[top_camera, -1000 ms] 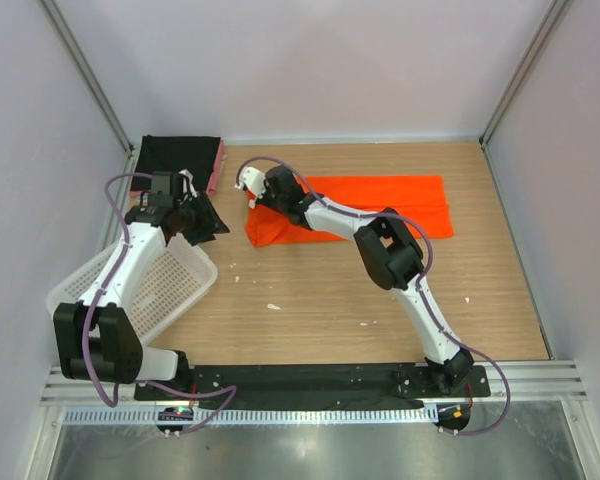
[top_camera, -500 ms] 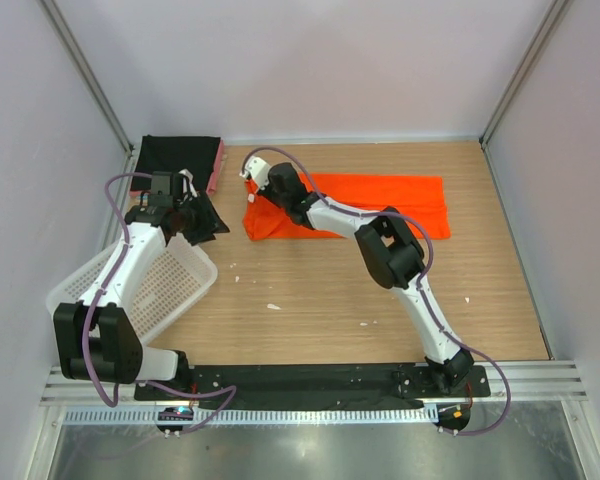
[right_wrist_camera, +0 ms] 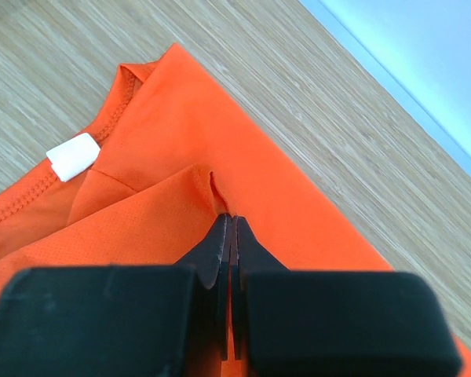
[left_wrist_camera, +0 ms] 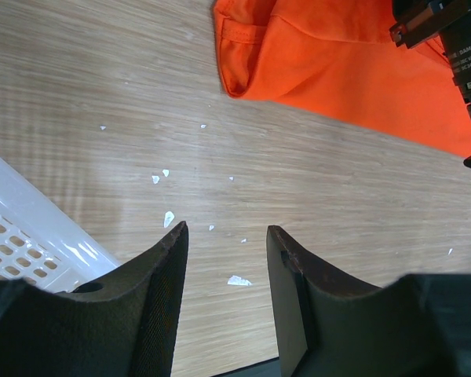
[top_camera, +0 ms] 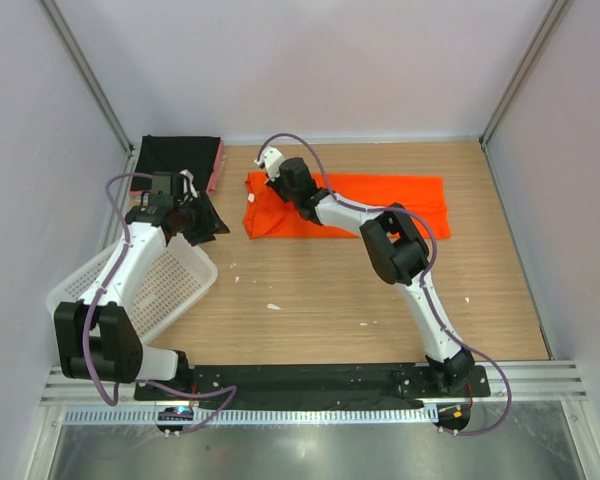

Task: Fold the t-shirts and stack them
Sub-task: Fold the tshirt

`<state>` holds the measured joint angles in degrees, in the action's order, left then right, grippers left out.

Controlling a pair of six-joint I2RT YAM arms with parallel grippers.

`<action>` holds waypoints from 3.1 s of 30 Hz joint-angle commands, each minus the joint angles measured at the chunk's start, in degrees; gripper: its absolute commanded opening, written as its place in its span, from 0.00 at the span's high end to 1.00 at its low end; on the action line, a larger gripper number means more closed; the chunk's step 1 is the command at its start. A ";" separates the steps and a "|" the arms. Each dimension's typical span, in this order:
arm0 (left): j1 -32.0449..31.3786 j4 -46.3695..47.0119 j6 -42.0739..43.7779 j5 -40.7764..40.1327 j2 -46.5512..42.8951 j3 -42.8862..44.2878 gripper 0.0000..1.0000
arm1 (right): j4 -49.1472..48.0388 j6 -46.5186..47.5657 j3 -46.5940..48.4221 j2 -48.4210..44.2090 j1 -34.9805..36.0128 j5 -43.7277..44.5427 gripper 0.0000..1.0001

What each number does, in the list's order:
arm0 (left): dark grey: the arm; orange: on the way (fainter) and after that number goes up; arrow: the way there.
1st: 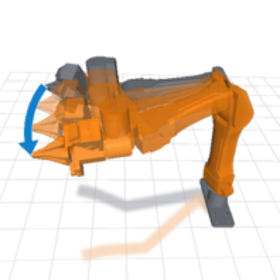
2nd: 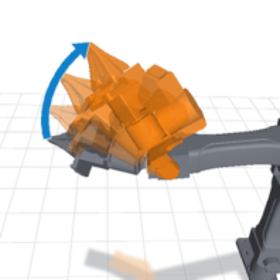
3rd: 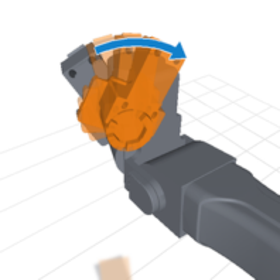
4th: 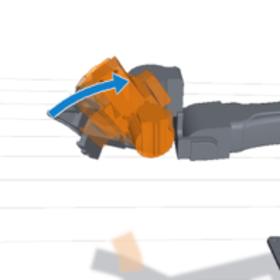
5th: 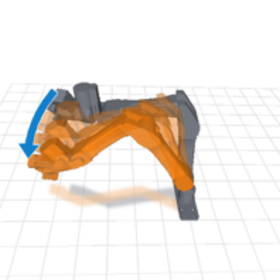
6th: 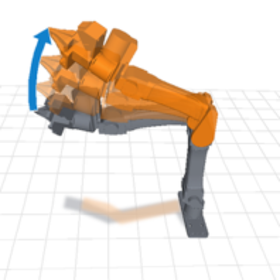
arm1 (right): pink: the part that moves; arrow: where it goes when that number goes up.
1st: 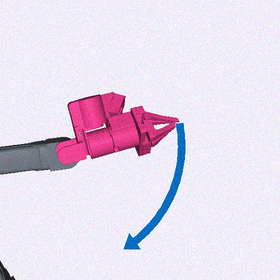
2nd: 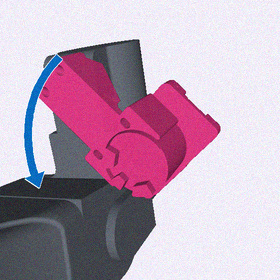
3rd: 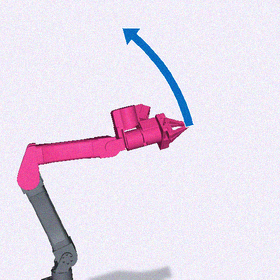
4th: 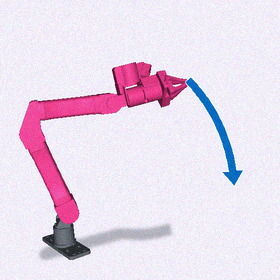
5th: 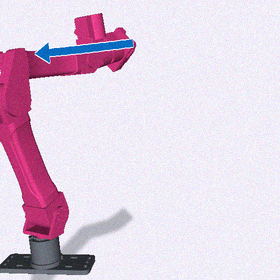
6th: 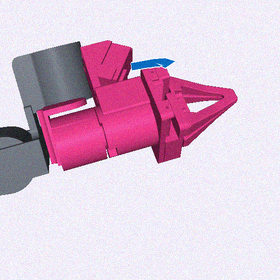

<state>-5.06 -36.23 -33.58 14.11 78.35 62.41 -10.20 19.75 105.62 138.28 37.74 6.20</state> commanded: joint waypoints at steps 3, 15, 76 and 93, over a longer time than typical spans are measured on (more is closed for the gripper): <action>0.31 1.77 1.33 0.39 0.23 -0.36 0.54 | -4.74 -2.78 0.90 -3.46 -0.47 -1.71 0.99; 0.31 1.78 1.24 0.31 0.49 -0.36 0.54 | -4.57 -5.77 2.83 -1.96 -1.44 0.04 0.99; -1.53 -2.44 2.65 0.57 3.39 6.93 0.52 | 12.75 -26.16 0.02 -7.24 -10.40 -11.99 0.91; -4.08 -2.62 2.29 -1.98 6.47 9.13 0.52 | 16.26 -26.60 9.33 -1.52 -16.29 -14.20 0.93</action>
<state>-8.75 -38.57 -32.27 12.99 84.44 68.53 6.57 -6.59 109.86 138.93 21.93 -7.44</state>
